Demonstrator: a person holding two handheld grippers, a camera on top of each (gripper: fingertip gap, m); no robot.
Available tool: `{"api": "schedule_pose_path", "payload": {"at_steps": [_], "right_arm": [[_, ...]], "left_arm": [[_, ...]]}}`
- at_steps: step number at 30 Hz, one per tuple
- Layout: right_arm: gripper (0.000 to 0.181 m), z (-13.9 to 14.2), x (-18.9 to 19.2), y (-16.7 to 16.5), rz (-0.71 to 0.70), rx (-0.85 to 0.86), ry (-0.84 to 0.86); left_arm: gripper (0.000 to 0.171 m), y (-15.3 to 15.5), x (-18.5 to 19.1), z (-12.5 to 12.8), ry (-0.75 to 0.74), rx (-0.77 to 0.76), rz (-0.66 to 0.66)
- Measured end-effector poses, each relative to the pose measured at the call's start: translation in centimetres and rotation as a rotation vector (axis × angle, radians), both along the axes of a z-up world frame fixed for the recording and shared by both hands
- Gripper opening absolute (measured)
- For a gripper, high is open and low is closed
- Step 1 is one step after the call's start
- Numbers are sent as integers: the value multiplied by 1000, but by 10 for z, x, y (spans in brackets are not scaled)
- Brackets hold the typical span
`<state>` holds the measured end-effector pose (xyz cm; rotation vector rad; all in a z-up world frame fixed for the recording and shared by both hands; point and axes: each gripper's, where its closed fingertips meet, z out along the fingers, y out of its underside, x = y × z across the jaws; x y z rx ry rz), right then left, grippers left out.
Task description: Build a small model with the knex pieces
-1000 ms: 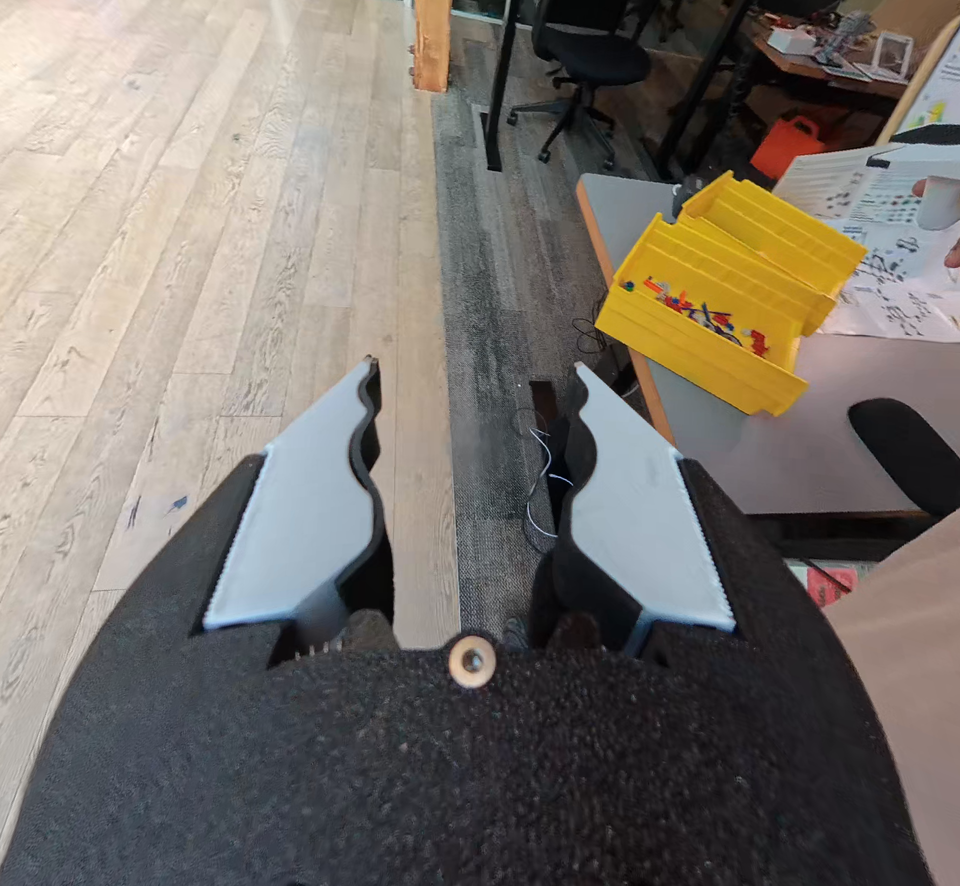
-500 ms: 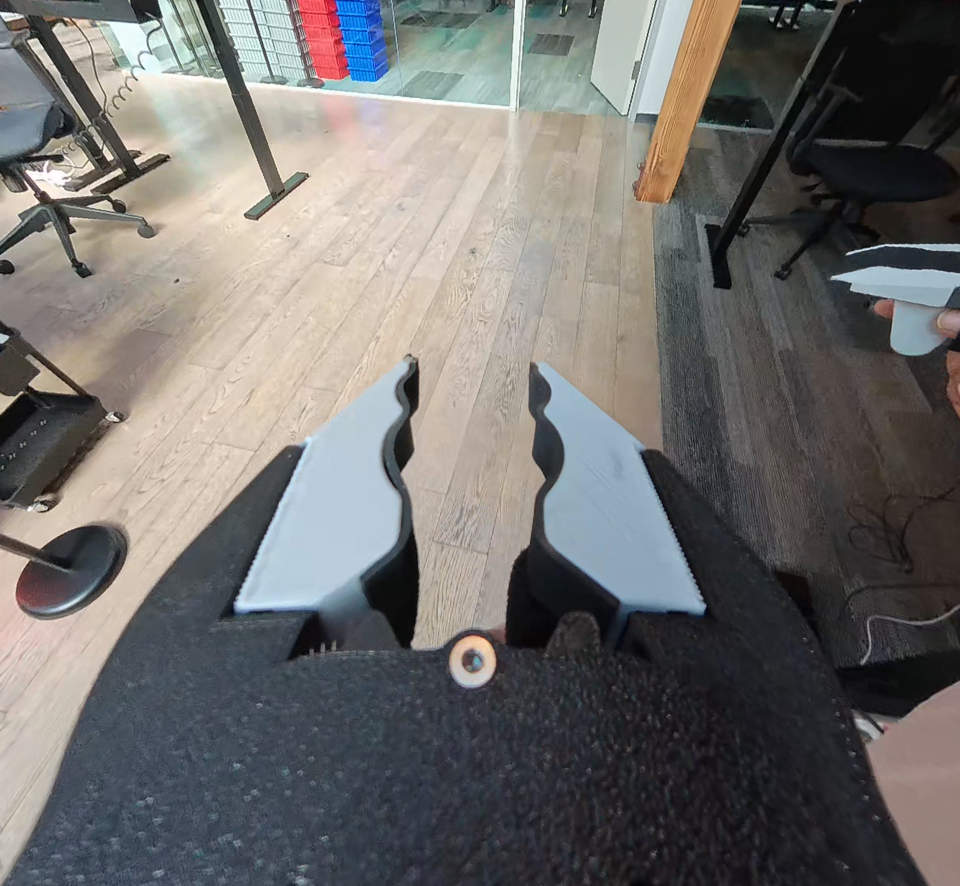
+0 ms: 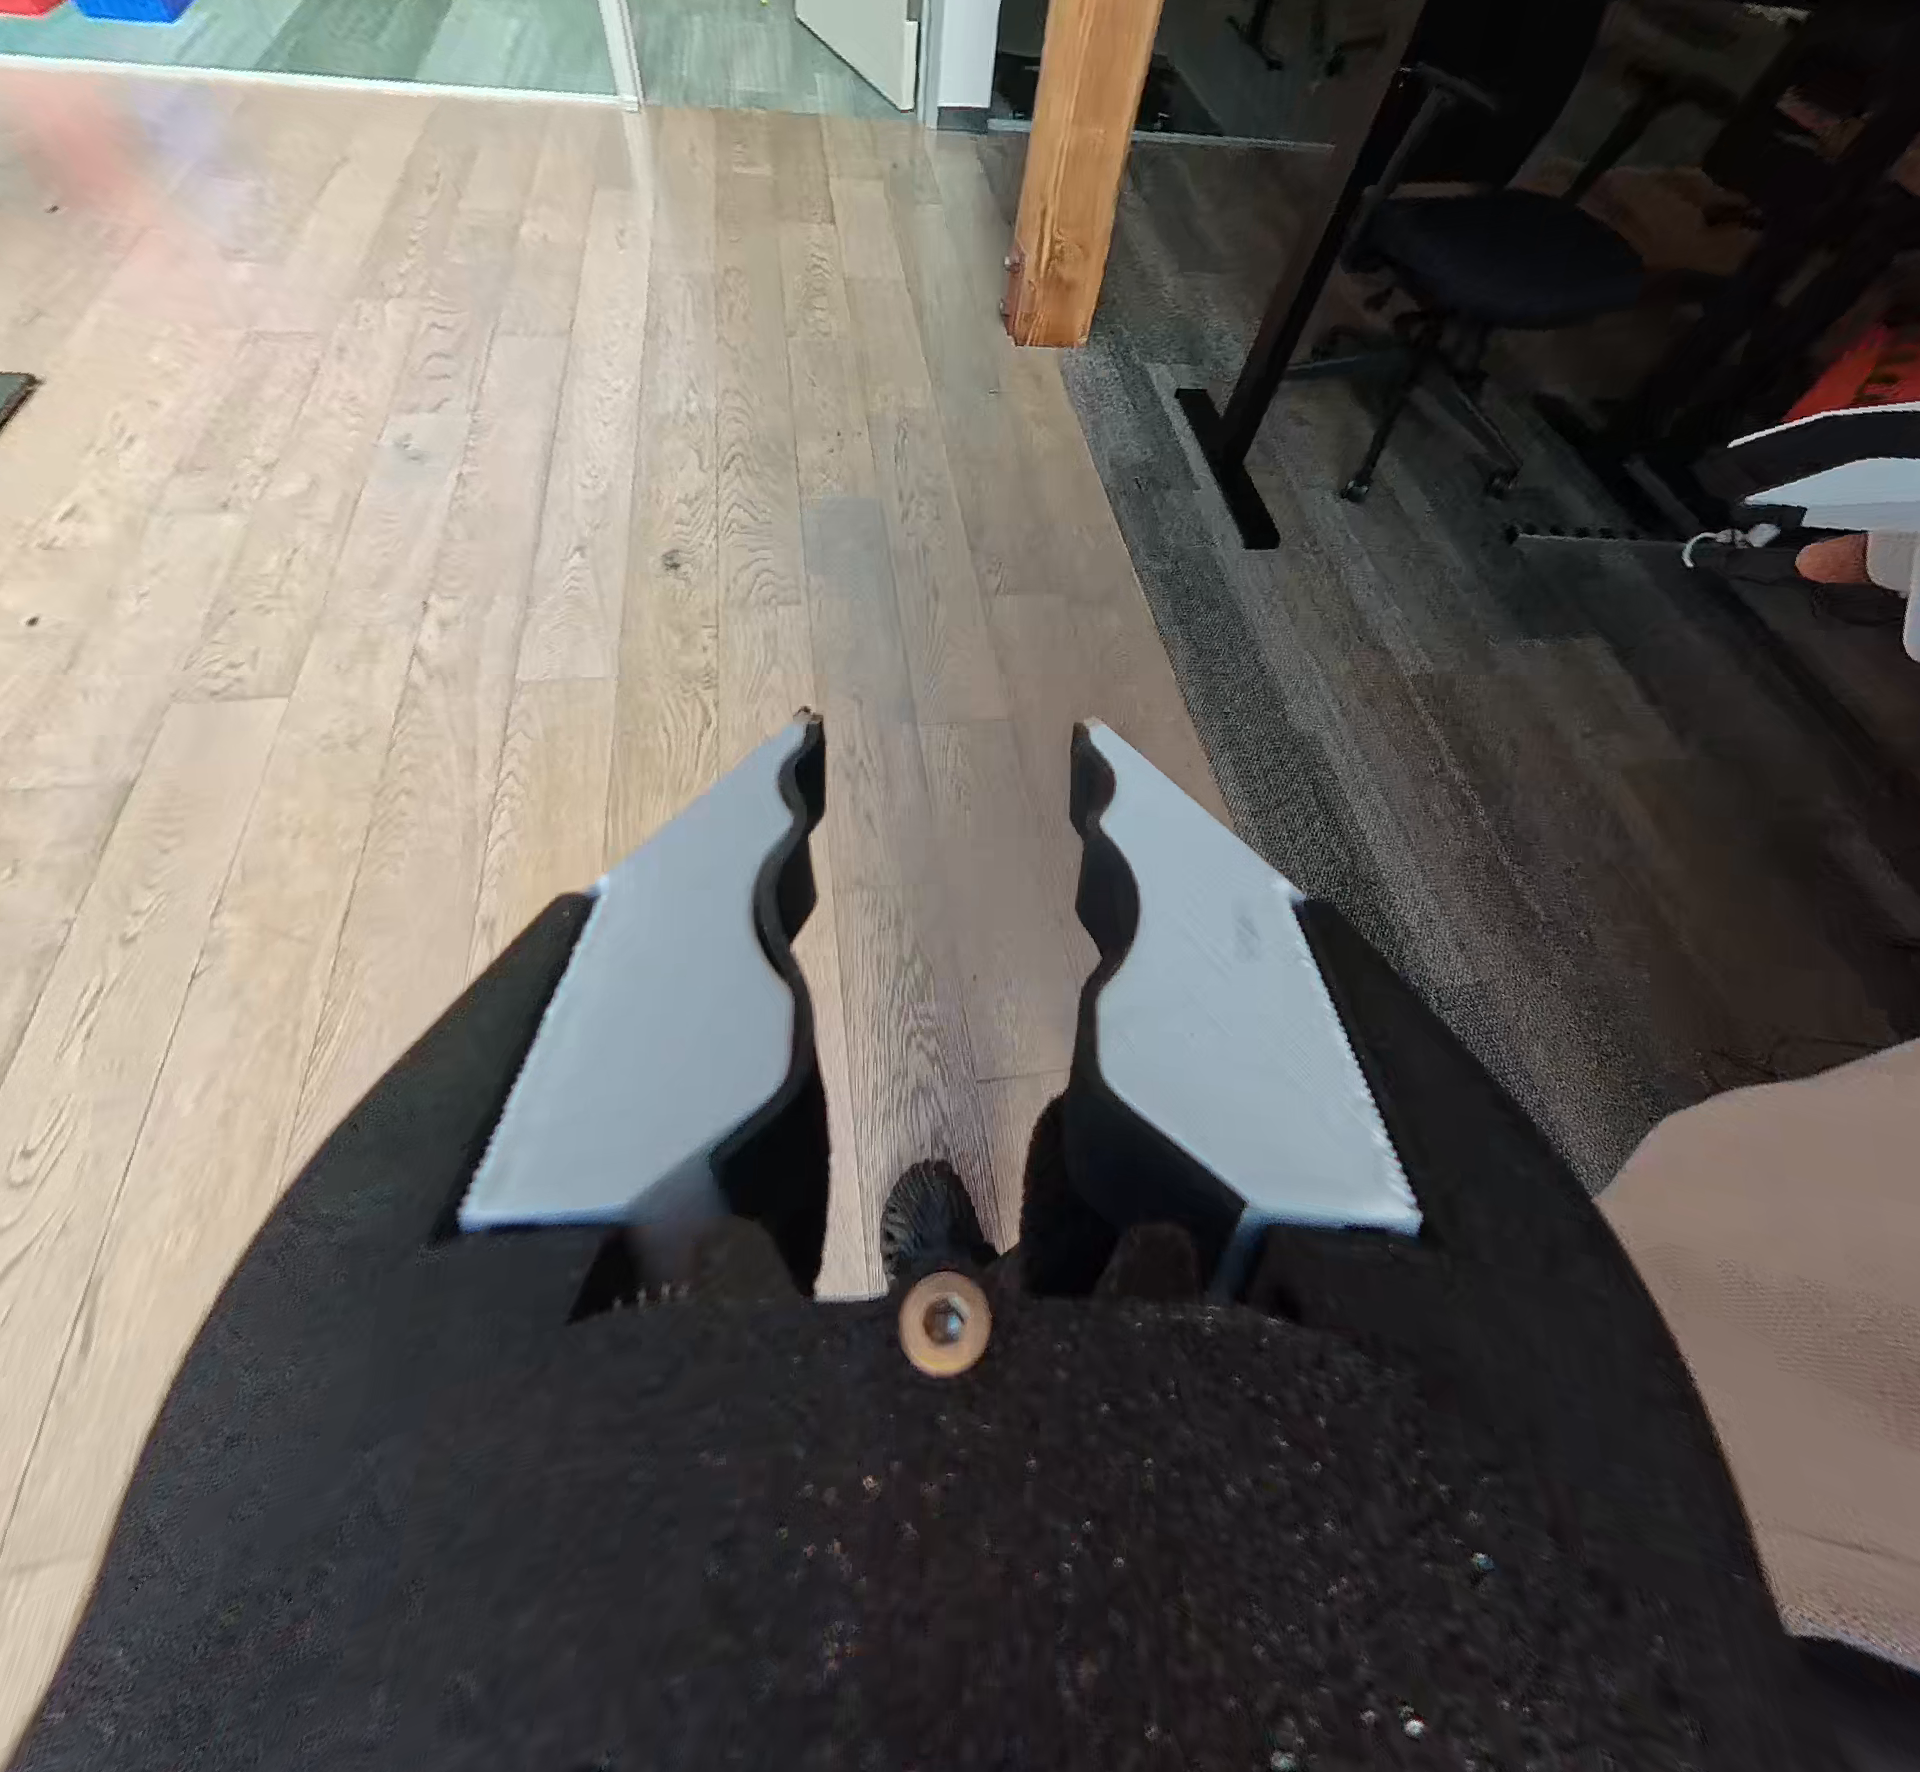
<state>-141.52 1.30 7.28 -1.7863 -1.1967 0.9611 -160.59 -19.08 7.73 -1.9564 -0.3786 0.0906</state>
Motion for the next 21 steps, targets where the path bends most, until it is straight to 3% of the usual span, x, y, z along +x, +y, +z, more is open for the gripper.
{"api": "schedule_pose_path", "payload": {"at_steps": [2,5,7,9,12,14,16,18,21], "right_arm": [[54,29,-38,59,-56,-6,39],[55,58,-72,155,-152,49,3],[55,62,-93,217,-212,31,-1],[55,51,-118,279,-255,1,6],[51,12,-168,377,-286,-20,8],[48,-10,-212,450,-306,-58,43],[48,-14,-265,530,-315,-121,99],[49,8,-333,616,-262,-136,159],[53,72,-434,742,-131,-40,199]], "left_arm": [[47,95,-48,19,-3,29,-113],[45,245,-108,76,7,97,-289],[45,341,-142,112,8,147,-411],[45,432,-178,129,39,177,-504],[44,558,-238,118,102,171,-570],[42,632,-280,99,76,160,-544],[41,696,-323,77,11,130,-482],[41,752,-364,70,-53,103,-414],[44,825,-421,84,-65,104,-376]]}}
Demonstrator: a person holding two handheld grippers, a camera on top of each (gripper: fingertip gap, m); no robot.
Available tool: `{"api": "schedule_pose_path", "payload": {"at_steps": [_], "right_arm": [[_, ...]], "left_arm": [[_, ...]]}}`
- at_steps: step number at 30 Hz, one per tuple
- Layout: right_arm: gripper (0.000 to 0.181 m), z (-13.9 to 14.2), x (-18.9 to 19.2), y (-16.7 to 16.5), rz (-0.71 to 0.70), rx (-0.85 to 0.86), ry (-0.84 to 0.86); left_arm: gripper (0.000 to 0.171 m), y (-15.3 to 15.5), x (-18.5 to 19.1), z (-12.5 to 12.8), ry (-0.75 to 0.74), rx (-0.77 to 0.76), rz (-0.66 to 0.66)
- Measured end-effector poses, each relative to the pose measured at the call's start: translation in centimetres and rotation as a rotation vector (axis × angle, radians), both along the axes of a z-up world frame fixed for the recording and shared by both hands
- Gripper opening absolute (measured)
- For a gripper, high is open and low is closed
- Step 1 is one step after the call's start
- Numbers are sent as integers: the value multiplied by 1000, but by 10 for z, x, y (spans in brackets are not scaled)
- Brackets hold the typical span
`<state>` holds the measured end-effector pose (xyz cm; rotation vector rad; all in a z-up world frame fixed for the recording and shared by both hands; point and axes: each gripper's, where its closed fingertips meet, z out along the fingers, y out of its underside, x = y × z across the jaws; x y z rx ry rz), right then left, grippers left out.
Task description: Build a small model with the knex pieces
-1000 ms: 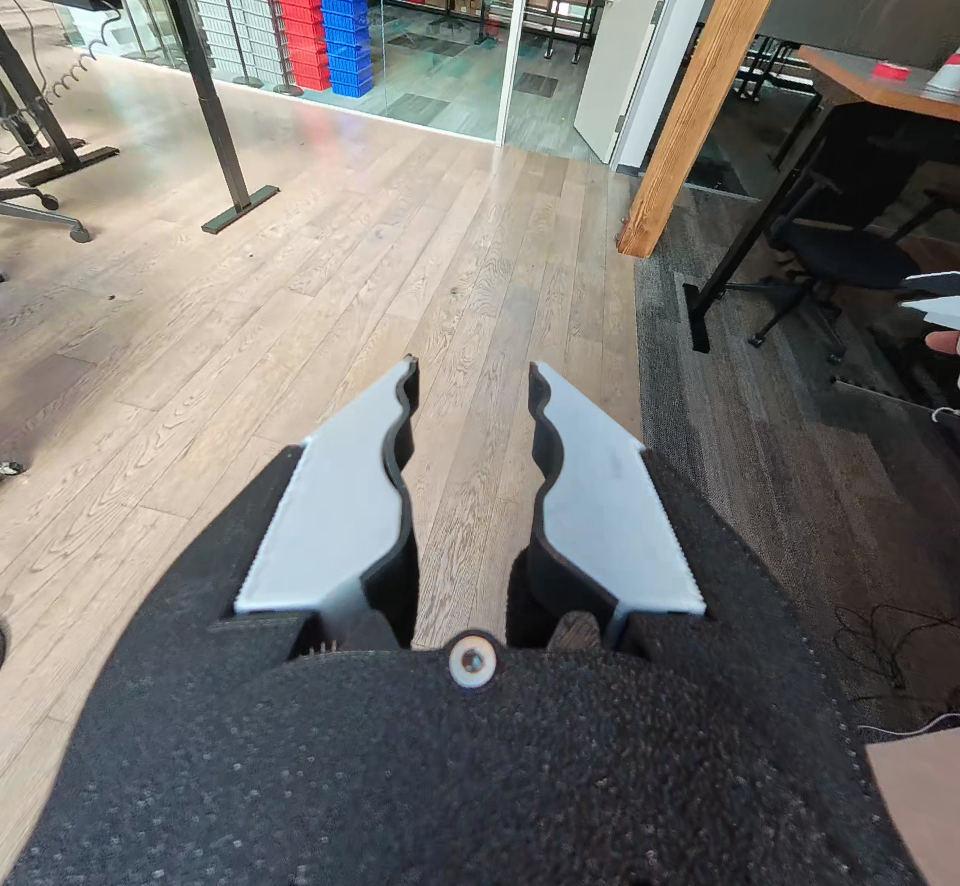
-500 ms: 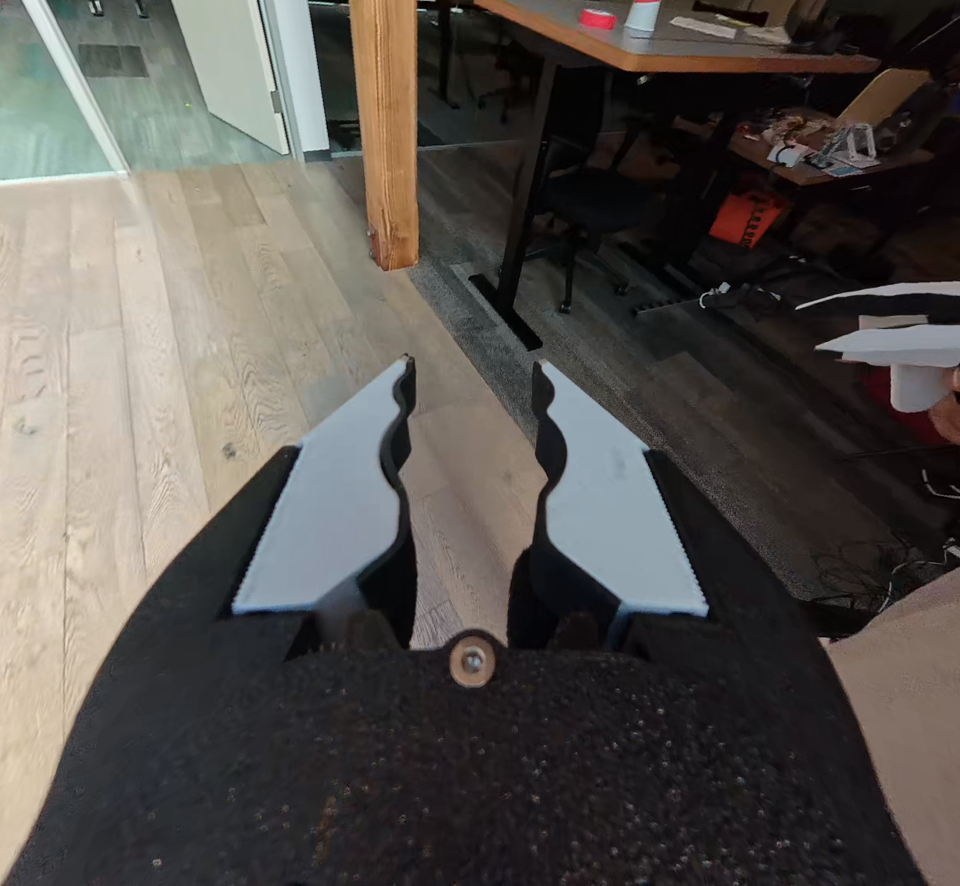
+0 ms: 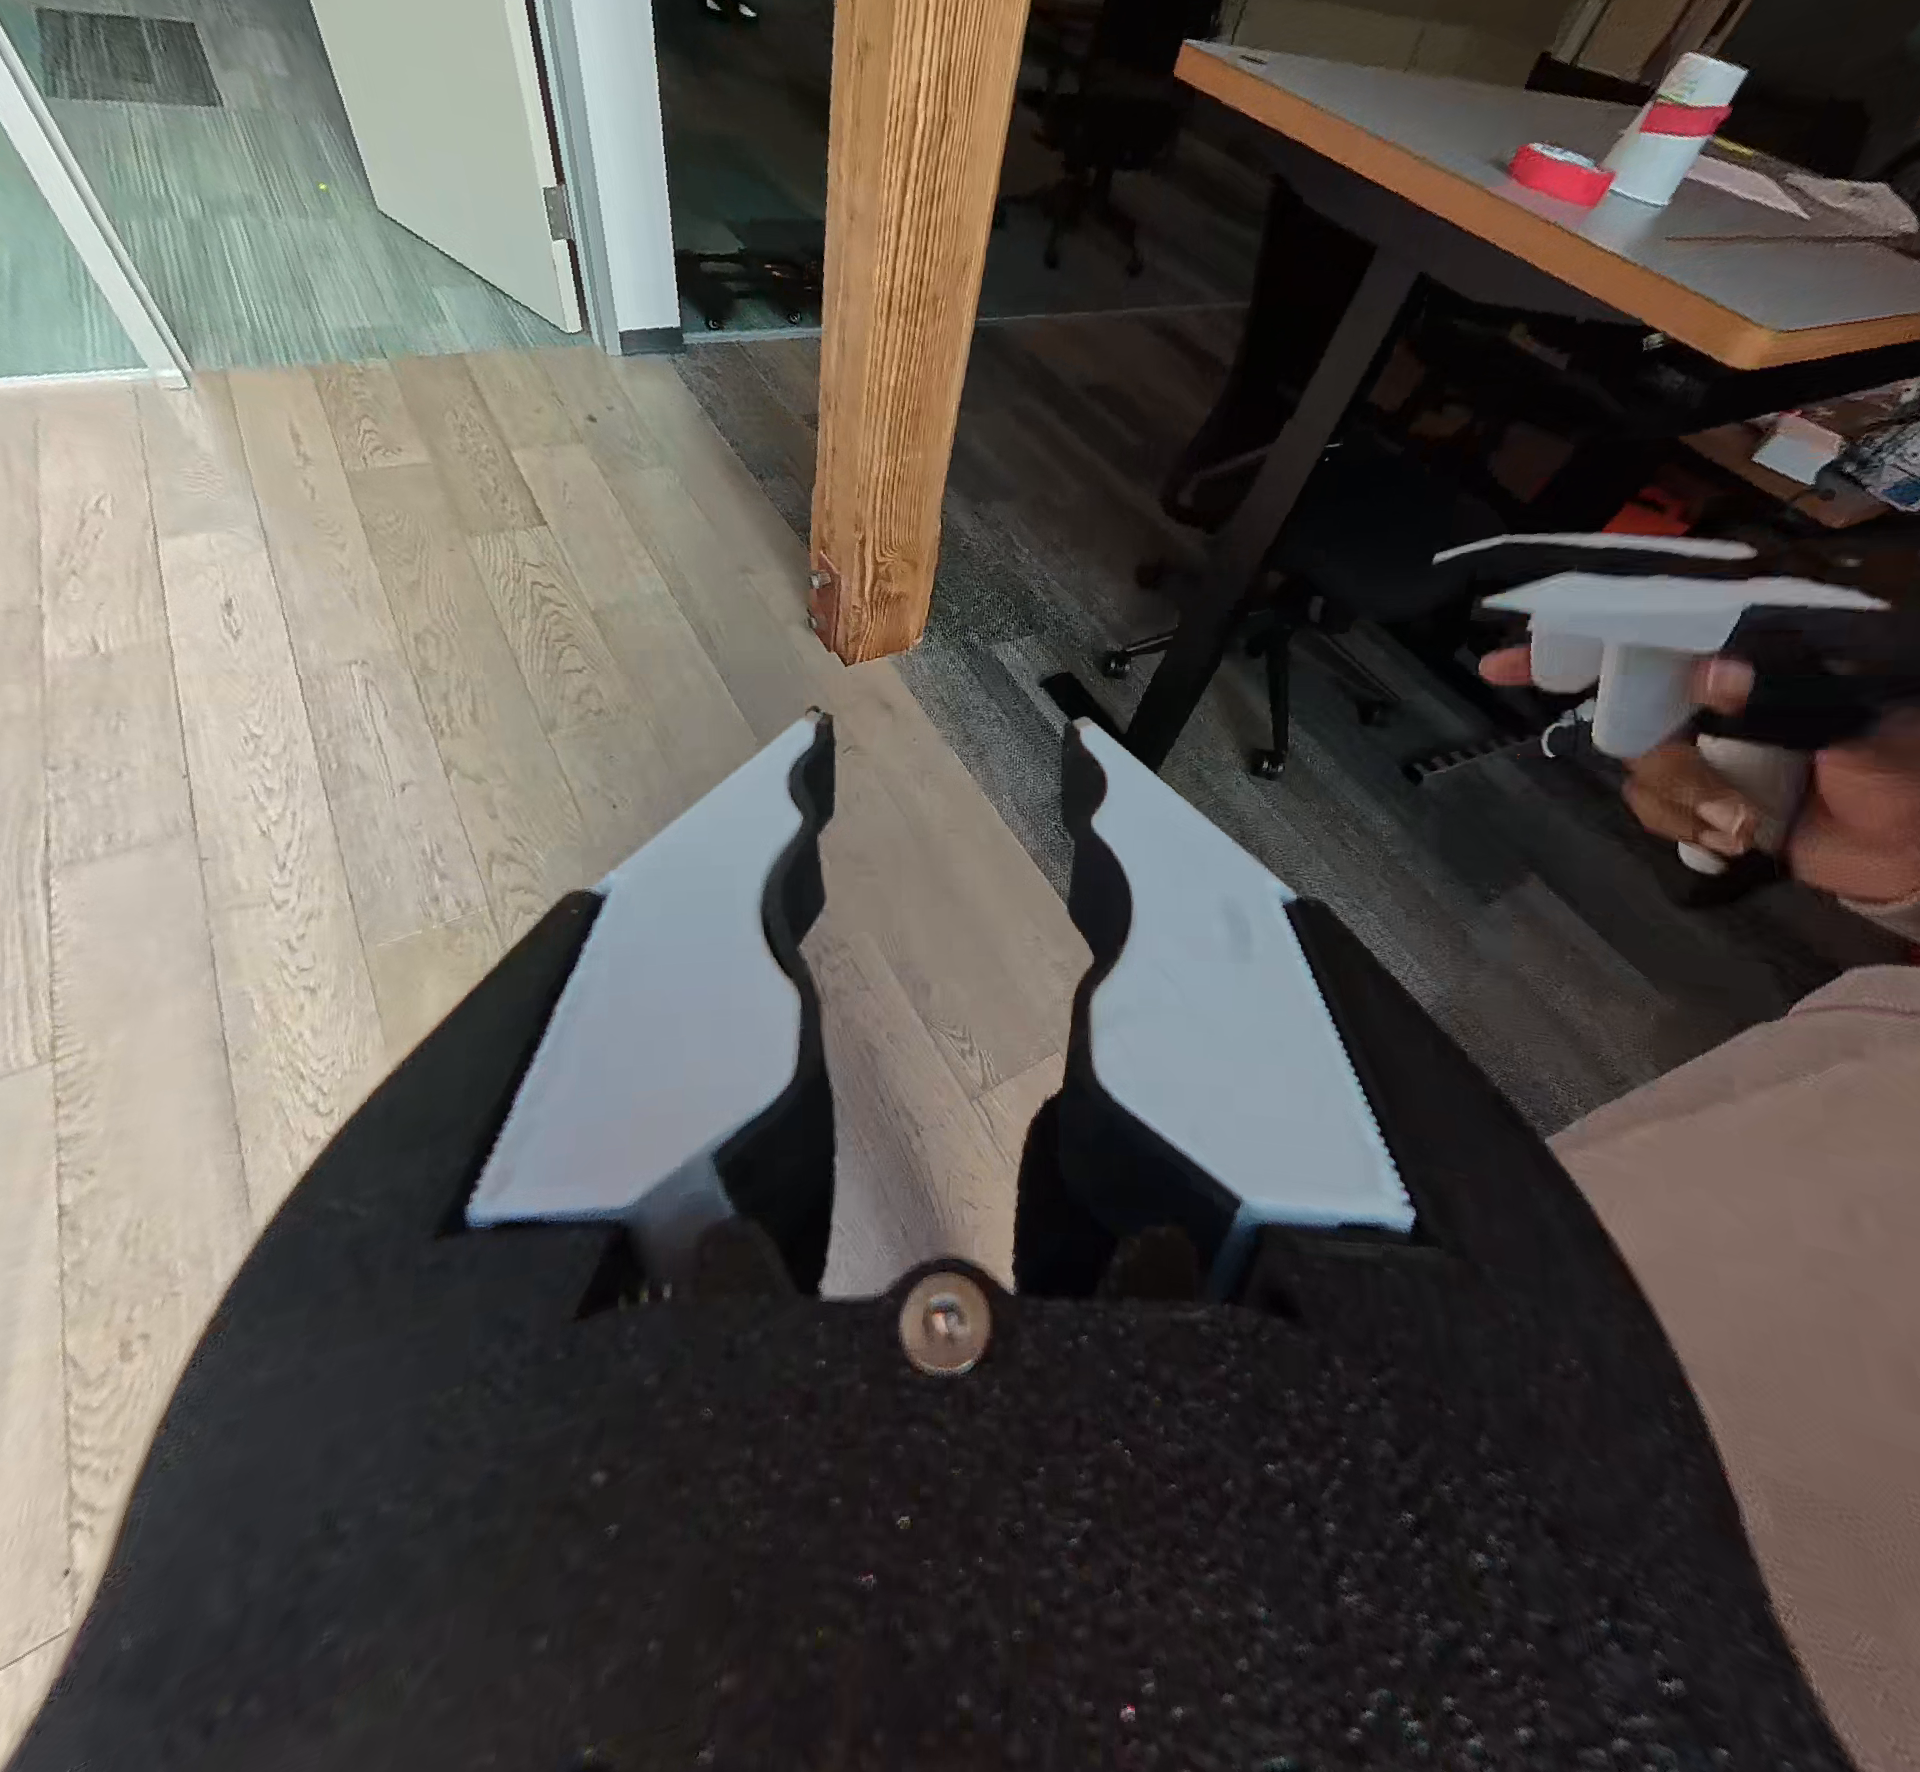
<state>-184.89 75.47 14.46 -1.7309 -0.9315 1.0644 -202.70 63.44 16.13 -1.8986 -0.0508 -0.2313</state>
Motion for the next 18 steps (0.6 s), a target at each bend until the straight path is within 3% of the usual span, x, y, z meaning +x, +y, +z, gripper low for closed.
{"api": "schedule_pose_path", "payload": {"at_steps": [3,5,7,11,14,18], "right_arm": [[57,57,-94,120,92,163,-7],[59,69,-153,198,125,264,-34],[60,60,-208,271,144,305,-55],[65,-1,-298,394,133,207,-128],[68,-14,-349,472,76,105,-165],[66,1,-389,599,-14,101,-200]], "left_arm": [[48,68,-78,-6,38,-36,96],[50,122,-129,-23,-4,-54,150],[50,188,-181,-46,-23,-62,177],[44,351,-280,-77,-39,-56,149],[44,504,-349,-52,-42,-23,59],[44,708,-422,36,44,84,-87]]}}
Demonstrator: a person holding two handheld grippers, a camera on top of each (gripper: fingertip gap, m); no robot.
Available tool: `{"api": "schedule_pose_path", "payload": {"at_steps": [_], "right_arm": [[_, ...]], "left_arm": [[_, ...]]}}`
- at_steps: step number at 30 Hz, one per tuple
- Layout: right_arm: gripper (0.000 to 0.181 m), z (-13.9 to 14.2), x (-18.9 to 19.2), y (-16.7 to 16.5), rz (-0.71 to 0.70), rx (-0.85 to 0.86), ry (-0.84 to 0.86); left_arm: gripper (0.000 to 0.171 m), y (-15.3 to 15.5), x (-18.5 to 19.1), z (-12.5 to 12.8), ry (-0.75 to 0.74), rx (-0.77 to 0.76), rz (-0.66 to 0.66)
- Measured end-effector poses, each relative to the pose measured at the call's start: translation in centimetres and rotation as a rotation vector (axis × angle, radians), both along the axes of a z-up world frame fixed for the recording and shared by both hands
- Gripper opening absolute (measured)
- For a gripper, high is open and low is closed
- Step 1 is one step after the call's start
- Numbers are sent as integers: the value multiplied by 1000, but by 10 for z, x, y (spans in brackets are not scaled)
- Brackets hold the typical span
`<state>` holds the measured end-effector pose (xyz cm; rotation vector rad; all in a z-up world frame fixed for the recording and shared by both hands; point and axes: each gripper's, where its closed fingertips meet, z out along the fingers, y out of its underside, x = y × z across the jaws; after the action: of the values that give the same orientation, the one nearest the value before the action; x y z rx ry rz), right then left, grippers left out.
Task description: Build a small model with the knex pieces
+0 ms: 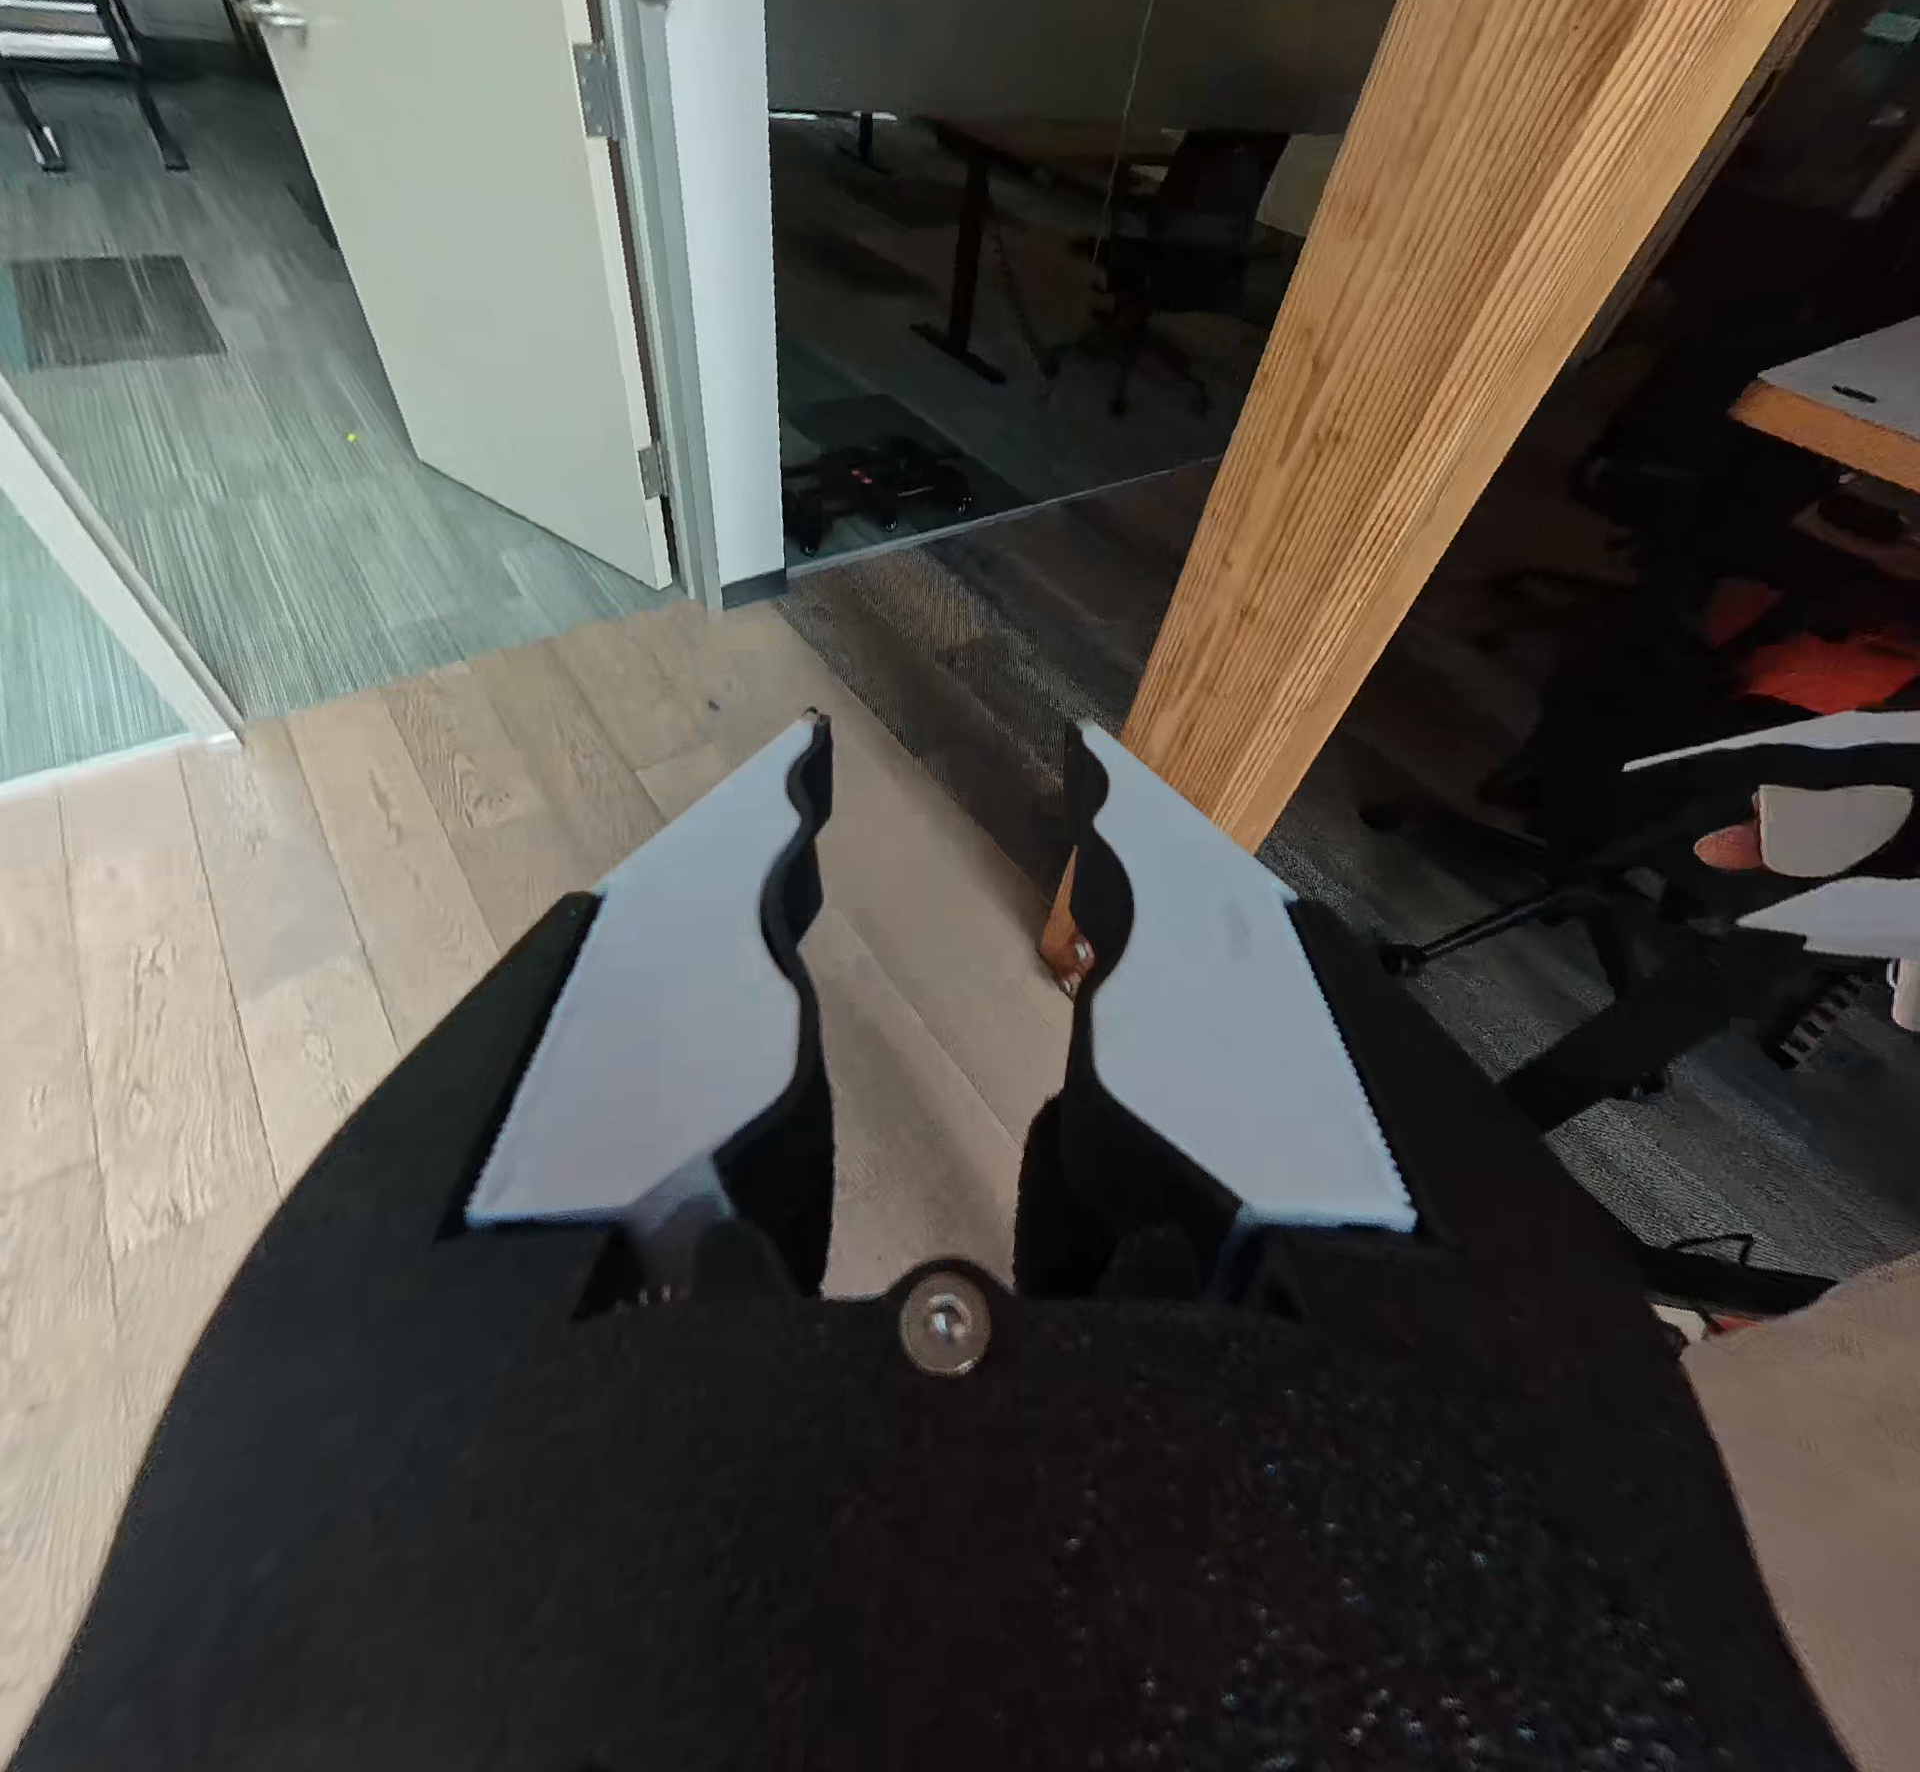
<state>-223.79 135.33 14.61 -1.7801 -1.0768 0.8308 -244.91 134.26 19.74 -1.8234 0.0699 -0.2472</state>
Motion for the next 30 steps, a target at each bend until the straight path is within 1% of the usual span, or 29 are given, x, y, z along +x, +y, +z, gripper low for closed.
{"api": "schedule_pose_path", "payload": {"at_steps": [1,2,3,4,5,6,8,10,11,12,14,16,17,18,19,21,23,24,26,28,30], "right_arm": [[66,-5,-7,38,-36,-10,-2],[66,-10,-14,78,-75,-27,9],[65,-17,-22,119,-110,-48,28],[65,-26,-31,160,-139,-68,46],[65,-36,-43,201,-161,-77,62],[64,-47,-57,243,-170,-80,68],[64,-66,-94,326,-152,-77,55],[61,-65,-141,410,-125,-61,60],[61,-56,-168,453,-96,-64,74],[61,-43,-197,495,-61,-58,88],[63,-9,-258,577,24,-12,90],[64,26,-319,654,110,62,95],[64,39,-350,692,152,100,94],[65,46,-379,729,189,137,88],[66,48,-408,766,213,172,79],[67,42,-462,841,232,210,69],[67,26,-510,912,200,203,64],[67,15,-531,947,167,181,60],[67,-4,-568,1010,87,114,30],[65,-4,-603,1066,31,64,40],[64,0,-638,1121,21,56,21]], "left_arm": [[44,47,-15,20,29,35,-37],[44,93,-29,35,65,67,-68],[44,138,-45,43,104,92,-90],[44,182,-60,46,136,107,-106],[44,225,-77,43,156,115,-114],[45,266,-94,35,164,116,-108],[45,340,-130,9,123,81,-71],[45,403,-163,-20,48,16,-5],[45,430,-182,-30,14,-23,32],[45,456,-200,-34,-18,-42,63],[45,500,-236,-35,-53,-64,102],[45,545,-280,-41,-28,-96,148],[45,568,-304,-48,-13,-110,175],[46,593,-329,-58,-7,-129,199],[47,619,-354,-70,-10,-147,222],[47,680,-403,-93,-25,-158,256],[46,752,-453,-113,-34,-149,269],[46,792,-476,-118,-39,-148,255],[45,877,-524,-115,-22,-135,226],[45,967,-569,-91,-2,-101,175],[46,1054,-614,-58,35,-66,121]]}}
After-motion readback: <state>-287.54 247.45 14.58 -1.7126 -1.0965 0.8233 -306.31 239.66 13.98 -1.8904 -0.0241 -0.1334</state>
